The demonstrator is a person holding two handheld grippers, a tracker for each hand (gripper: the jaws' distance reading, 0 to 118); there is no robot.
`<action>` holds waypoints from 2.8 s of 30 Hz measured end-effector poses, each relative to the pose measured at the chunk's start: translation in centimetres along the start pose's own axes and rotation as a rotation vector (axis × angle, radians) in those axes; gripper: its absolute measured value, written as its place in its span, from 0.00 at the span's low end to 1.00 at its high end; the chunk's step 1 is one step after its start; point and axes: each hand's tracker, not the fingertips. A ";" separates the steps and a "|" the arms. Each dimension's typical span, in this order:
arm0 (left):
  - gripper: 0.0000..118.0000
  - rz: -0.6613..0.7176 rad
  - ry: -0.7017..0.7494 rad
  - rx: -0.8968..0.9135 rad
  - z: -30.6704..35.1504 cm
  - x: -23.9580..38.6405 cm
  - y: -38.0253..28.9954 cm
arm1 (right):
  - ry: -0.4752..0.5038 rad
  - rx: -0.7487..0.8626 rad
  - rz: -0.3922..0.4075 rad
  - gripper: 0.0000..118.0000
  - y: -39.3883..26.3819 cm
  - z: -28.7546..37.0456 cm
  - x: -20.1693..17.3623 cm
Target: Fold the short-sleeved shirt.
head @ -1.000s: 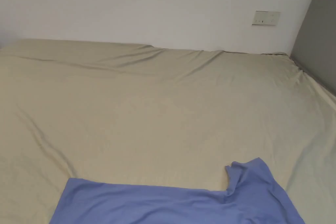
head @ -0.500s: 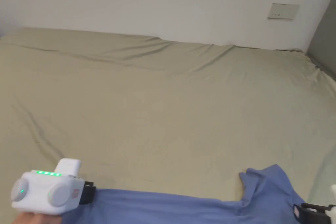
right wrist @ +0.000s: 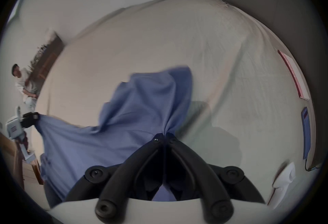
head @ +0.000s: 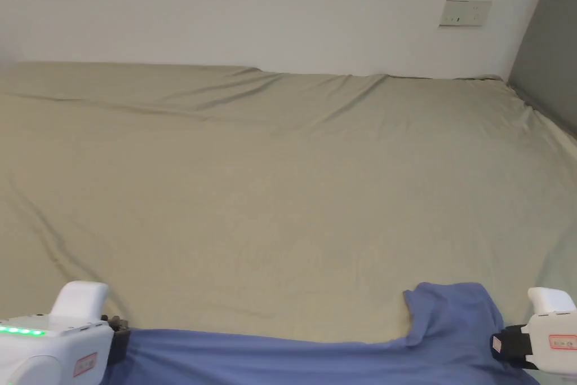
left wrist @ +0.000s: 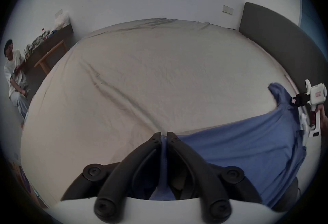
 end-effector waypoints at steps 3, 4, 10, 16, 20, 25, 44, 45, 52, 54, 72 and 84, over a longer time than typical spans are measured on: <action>0.05 0.012 -0.038 0.043 3.5 -0.9 -1.2 | 0.027 0.084 0.016 0.08 -1.5 5.2 -0.1; 0.05 -0.004 -0.033 0.078 4.8 -1.2 -1.8 | 0.040 0.088 0.013 0.08 -2.0 7.1 0.5; 0.05 0.076 -0.068 0.091 11.4 -2.8 -5.9 | 0.097 0.143 -0.058 0.08 -6.5 14.6 1.0; 0.06 0.052 -0.091 -0.004 16.8 -2.4 -13.3 | 0.051 0.053 0.049 0.08 -16.1 16.7 -1.0; 0.06 0.088 -0.103 -0.123 15.4 -2.8 -18.5 | 0.029 -0.061 0.041 0.08 -21.1 13.6 -1.0; 0.15 0.173 -0.110 -0.104 13.3 -3.3 -21.9 | 0.018 -0.077 0.007 0.16 -23.7 10.9 0.5; 0.97 0.859 -0.923 -0.227 3.3 -12.3 -20.0 | 0.107 0.526 -0.071 0.22 -20.9 27.2 -6.1; 0.97 0.888 -0.977 -0.172 3.1 -12.2 -20.0 | 0.123 0.530 -0.077 0.21 -21.1 27.0 -6.7; 0.05 0.700 -0.822 -0.215 3.2 -11.6 -20.1 | 0.176 0.542 -0.083 0.09 -22.4 25.6 -11.3; 0.05 0.795 -0.765 -0.162 4.0 -13.8 -20.1 | 0.160 0.522 -0.057 0.09 -22.4 25.4 -12.0; 0.05 0.551 -0.060 -0.111 19.3 -21.9 -11.7 | 0.139 0.572 -0.026 0.09 -22.4 27.5 -13.8; 0.05 0.379 -0.255 -0.197 15.6 -2.1 -5.6 | 0.180 0.531 -0.015 0.09 -22.4 26.4 -14.1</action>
